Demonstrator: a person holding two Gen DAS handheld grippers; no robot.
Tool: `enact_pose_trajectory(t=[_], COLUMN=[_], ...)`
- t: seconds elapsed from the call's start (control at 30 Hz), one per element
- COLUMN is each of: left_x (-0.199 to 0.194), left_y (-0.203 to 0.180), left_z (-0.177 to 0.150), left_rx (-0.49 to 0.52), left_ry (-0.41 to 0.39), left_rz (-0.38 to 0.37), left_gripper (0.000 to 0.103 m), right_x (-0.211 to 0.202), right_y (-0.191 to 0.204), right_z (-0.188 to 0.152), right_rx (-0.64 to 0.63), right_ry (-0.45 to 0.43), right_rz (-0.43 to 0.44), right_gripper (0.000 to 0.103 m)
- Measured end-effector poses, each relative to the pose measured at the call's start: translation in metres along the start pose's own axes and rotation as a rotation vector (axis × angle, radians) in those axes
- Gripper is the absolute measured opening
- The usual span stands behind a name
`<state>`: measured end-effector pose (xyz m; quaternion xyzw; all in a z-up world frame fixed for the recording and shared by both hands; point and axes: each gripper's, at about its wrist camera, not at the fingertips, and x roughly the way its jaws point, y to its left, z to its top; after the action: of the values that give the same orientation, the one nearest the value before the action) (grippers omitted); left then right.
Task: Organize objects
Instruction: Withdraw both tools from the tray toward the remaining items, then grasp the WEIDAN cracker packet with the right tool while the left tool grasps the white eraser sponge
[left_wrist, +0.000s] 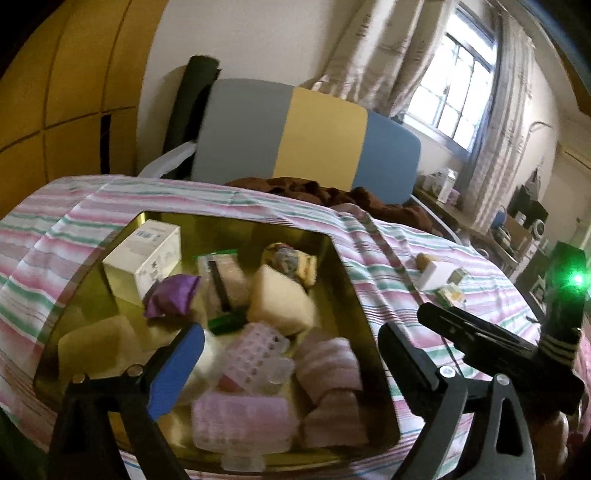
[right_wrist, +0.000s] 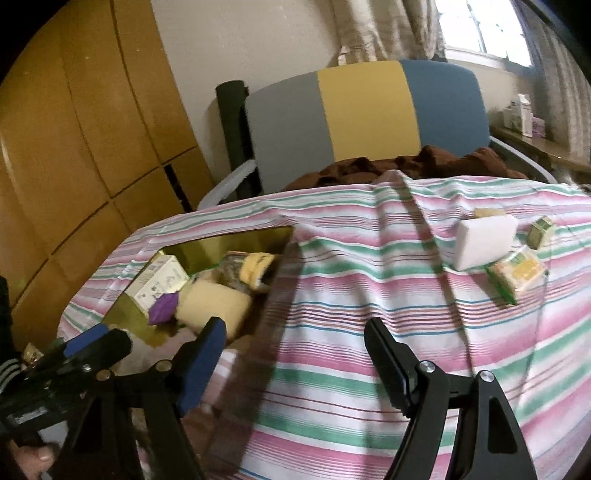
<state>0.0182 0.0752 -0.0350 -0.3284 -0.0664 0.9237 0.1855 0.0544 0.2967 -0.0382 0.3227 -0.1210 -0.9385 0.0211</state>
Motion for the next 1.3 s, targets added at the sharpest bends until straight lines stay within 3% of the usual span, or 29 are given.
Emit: enact_pose_trajectory(t=[0.2, 0.4, 0.6, 0.8, 0.87, 0.97, 1.07, 1.2, 1.3], left_x=[-0.009, -0.011, -0.011, -0.008, -0.007, -0.004, -0.001, 0.007, 0.017], left_y=[-0.025, -0.047, -0.070, -0.090, -0.094, -0.098, -0.101, -0.110, -0.123], left_z=[-0.001, -0.003, -0.006, -0.017, -0.021, -0.023, -0.021, -0.016, -0.011], left_rx=[0.081, 0.157, 0.210, 0.254, 0.263, 0.275, 0.278, 0.278, 0.292], left_ry=[-0.043, -0.062, -0.058, -0.019, -0.005, 0.003, 0.006, 0.009, 0.019], left_rz=[-0.015, -0.035, -0.082, -0.127, -0.136, -0.139, -0.144, -0.164, -0.186], left_gripper=[0.097, 0.097, 0.097, 0.097, 0.097, 0.097, 0.097, 0.097, 0.097], right_x=[-0.005, -0.007, 0.011, 0.042, 0.057, 0.070, 0.077, 0.060, 0.041], right_y=[-0.046, -0.124, -0.183, -0.204, -0.206, -0.209, -0.215, -0.231, -0.247], right_z=[-0.005, 0.002, 0.028, 0.049, 0.054, 0.057, 0.054, 0.043, 0.034], right_rx=[0.016, 0.138, 0.269, 0.318, 0.309, 0.294, 0.264, 0.256, 0.236], right_ry=[-0.004, 0.003, 0.013, 0.038, 0.071, 0.096, 0.141, 0.144, 0.144], right_rz=[-0.124, -0.271, -0.359, -0.392, -0.440, -0.478, -0.489, -0.468, -0.477], right_gripper=[0.081, 0.081, 0.081, 0.081, 0.081, 0.079, 0.067, 0.056, 0.054])
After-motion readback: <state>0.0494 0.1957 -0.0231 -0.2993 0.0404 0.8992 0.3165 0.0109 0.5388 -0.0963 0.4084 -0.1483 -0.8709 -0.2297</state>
